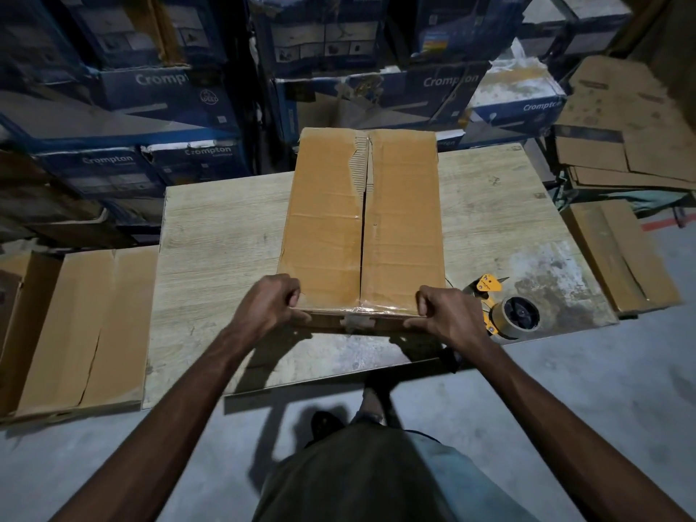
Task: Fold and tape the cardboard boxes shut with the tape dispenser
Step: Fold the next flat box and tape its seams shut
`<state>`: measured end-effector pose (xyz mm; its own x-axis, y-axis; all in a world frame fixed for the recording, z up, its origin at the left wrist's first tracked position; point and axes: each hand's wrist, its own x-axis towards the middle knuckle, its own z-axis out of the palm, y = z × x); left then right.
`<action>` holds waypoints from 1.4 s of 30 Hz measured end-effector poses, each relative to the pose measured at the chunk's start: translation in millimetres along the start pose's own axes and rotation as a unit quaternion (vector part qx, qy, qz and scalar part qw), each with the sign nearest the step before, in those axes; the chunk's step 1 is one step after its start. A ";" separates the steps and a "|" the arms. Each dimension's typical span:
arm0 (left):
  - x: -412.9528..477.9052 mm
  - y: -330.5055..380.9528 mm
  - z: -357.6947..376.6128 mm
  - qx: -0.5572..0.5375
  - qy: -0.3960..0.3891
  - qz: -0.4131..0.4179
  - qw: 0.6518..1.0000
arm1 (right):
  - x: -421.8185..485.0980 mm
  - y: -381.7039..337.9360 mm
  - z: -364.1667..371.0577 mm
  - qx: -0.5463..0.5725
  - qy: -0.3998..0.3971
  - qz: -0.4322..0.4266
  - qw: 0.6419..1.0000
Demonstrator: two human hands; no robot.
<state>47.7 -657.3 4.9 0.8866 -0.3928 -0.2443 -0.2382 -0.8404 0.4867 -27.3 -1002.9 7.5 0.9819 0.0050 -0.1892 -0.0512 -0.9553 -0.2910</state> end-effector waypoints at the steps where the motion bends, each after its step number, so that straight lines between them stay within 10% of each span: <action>1: -0.9 -9.8 -7.1 0.017 0.000 0.007 1.000 | -2.1 8.7 -3.1 -0.010 0.003 0.009 1.000; 15: 16.9 -43.7 -12.0 -0.015 -0.037 0.087 0.995 | 5.2 43.3 0.0 -0.012 -0.037 -0.026 0.999; 19: 8.0 -41.0 -15.3 -0.157 -0.031 -0.005 0.987 | -2.3 45.9 4.1 0.083 -0.023 0.010 0.996; 24: 12.2 -30.9 -14.8 -0.328 0.119 -0.130 0.928 | 0.3 27.6 -1.6 0.293 0.144 0.166 0.930; 36: 0.8 -3.5 34.1 -0.556 0.083 -0.287 0.776 | 48.1 -4.4 5.1 0.388 -0.022 0.198 0.900; 42: -41.5 52.8 93.4 -0.614 0.219 -0.415 0.634 | 110.6 -1.2 -14.2 0.391 -0.138 0.130 0.901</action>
<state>-38.8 -720.2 -37.6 0.5937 0.3627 -0.7183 0.6328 0.3411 0.6952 84.0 -1005.5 0.3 0.8410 -0.0125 -0.5409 -0.4918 -0.4346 -0.7545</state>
